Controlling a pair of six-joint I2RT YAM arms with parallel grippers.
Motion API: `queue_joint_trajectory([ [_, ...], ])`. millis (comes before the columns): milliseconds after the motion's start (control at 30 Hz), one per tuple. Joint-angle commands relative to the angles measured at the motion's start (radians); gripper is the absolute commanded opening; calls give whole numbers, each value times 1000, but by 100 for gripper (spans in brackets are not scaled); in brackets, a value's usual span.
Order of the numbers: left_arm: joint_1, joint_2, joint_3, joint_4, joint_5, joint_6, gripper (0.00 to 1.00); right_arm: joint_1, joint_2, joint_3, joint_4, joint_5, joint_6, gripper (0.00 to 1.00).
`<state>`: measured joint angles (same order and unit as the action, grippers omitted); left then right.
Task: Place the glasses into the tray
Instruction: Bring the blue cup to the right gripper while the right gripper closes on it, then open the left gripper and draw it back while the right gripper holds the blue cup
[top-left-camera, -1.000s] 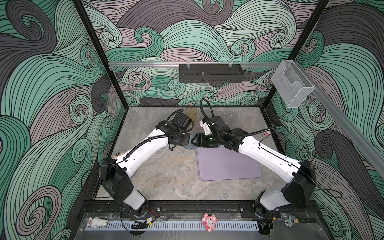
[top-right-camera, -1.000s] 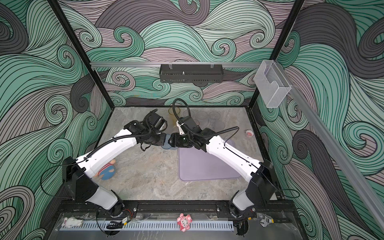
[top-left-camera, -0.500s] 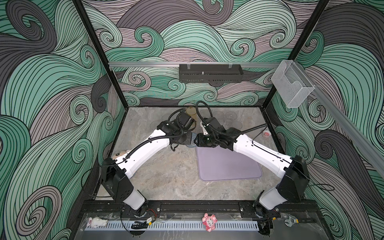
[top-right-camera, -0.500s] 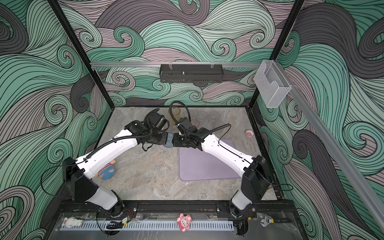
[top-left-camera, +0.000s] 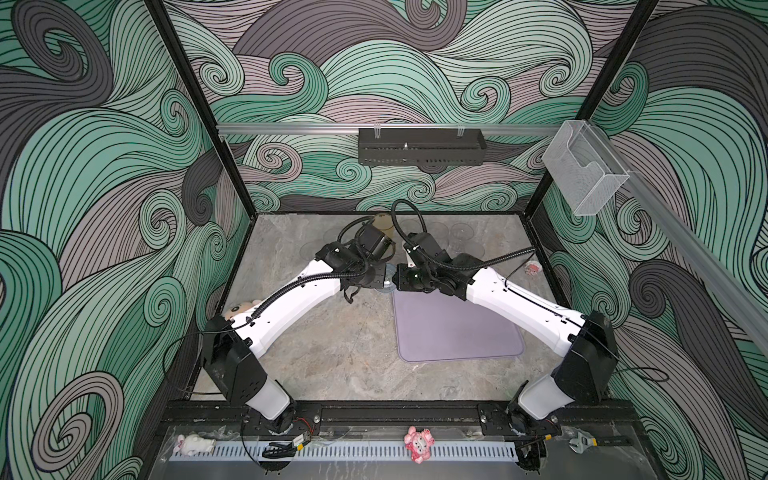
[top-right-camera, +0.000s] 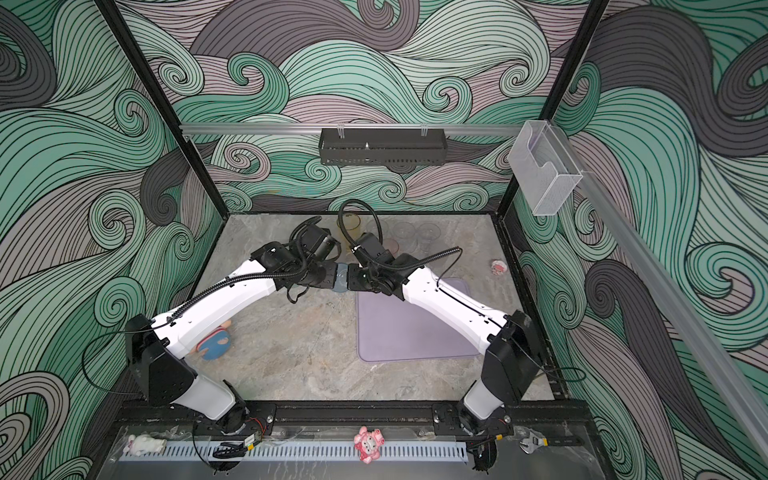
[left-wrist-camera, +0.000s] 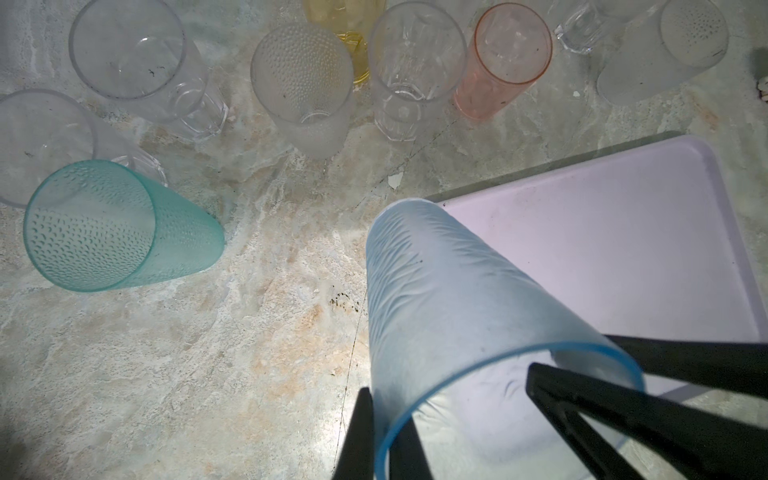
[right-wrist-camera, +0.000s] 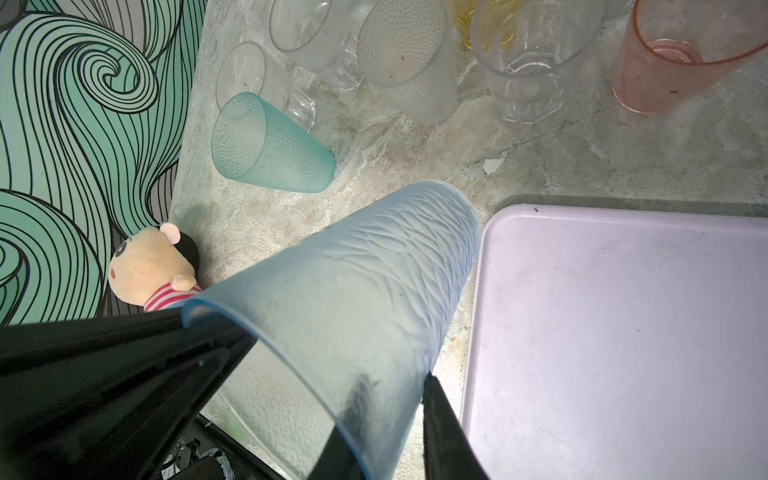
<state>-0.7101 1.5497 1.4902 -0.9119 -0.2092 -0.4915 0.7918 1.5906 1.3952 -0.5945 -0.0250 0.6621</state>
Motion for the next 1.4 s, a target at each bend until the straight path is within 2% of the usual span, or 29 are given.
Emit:
queue_joint_trajectory([
  [0, -2, -2, 51, 31, -24, -10, 0, 0, -11, -20, -28, -1, -22, 19],
  [567, -6, 10, 30, 72, 5, 5, 0, -14, -14, -45, -9, -49, -69, 8],
  [1367, -6, 20, -9, 114, 168, -6, 0, -14, -88, -147, -40, -27, -39, 0],
])
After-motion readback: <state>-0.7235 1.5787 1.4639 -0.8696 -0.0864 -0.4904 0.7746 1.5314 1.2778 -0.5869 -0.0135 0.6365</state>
